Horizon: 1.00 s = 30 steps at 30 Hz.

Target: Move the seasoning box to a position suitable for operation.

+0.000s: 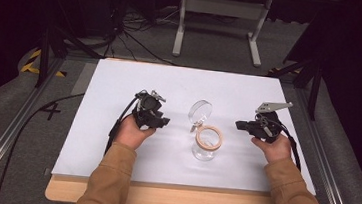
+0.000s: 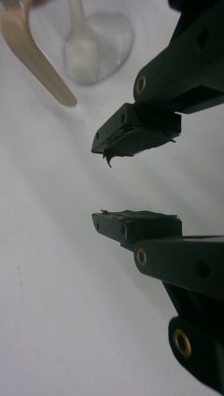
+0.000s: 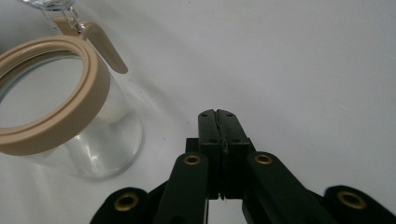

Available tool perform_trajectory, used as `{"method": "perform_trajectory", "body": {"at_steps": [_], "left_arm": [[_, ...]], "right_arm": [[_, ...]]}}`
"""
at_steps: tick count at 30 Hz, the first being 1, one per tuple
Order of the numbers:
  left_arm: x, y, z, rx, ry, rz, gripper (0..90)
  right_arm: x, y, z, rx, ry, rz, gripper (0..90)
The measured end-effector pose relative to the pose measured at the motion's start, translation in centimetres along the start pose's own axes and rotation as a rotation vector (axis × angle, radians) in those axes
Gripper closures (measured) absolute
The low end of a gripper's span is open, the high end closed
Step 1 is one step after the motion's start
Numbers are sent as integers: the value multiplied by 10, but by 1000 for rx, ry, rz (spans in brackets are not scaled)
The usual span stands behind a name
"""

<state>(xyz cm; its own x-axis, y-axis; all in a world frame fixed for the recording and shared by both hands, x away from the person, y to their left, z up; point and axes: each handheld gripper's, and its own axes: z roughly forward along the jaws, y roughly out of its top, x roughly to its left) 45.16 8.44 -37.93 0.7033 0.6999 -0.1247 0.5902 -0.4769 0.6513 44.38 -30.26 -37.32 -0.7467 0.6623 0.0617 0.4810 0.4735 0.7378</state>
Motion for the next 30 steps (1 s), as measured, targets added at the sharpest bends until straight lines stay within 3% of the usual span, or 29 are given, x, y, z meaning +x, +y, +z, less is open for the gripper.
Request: {"method": "perform_trajectory", "body": {"at_steps": [4,12,14,18,30], "left_arm": [[0,0,-9,-3,11,24,582],[-1,0,-16,-22,-5,-2,566],[-2,1,-17,-27,-19,-23,554],[-3,2,-22,-28,-17,-29,558],[-6,2,-23,-13,-21,1,566]], "right_arm": [[4,1,2,17,5,-22,892],[10,3,8,13,26,-24,890],[17,4,15,37,38,-52,890],[26,4,25,61,51,-75,889],[37,3,42,108,92,-103,888]]}}
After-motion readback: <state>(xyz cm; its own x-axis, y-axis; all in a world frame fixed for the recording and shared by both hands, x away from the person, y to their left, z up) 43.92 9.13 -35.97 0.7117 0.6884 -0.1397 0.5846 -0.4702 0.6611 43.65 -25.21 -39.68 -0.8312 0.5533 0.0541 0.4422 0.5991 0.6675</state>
